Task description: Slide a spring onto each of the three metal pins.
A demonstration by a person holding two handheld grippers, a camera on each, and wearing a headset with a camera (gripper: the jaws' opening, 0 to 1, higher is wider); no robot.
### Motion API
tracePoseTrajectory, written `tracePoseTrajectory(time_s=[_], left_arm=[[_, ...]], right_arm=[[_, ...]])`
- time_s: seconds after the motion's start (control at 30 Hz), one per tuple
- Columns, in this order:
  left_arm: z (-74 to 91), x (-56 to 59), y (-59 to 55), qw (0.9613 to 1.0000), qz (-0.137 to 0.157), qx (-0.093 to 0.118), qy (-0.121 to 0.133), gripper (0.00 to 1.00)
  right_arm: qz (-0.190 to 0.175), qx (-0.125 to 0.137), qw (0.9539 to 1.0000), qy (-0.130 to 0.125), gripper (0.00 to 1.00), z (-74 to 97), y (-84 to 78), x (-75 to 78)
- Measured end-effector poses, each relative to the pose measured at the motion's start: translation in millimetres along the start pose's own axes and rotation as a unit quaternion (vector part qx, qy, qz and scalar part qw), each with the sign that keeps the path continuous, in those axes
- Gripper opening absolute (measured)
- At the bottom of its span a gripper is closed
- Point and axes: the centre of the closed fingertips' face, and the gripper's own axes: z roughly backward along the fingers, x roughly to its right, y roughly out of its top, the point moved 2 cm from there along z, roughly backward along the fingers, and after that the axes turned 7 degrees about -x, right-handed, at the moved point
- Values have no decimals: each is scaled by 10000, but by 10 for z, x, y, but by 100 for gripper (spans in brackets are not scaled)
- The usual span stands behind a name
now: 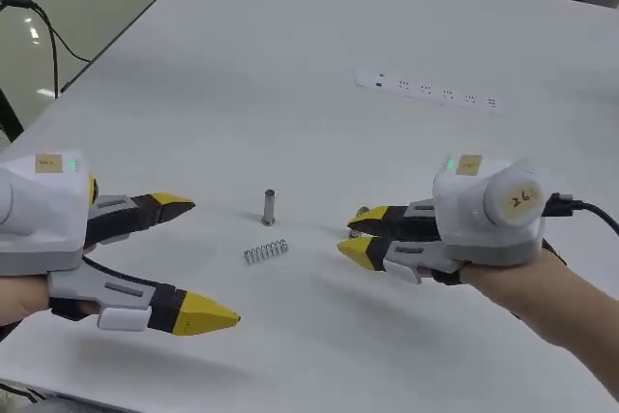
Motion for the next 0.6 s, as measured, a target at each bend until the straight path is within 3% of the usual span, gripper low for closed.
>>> tracePoseTrajectory(time_s=[0.2,0.37,0.6], left_arm=[[1,-2,-13,10000,3,-15,-1,96],[0,-5,-19,10000,17,-10,3,96],[1,-4,-30,10000,25,-35,-2,96]], right_arm=[[458,-156,9986,195,14,-162,130,-87],[932,-336,9945,334,14,-292,203,-173],[1334,-679,9876,481,14,-520,167,-203]])
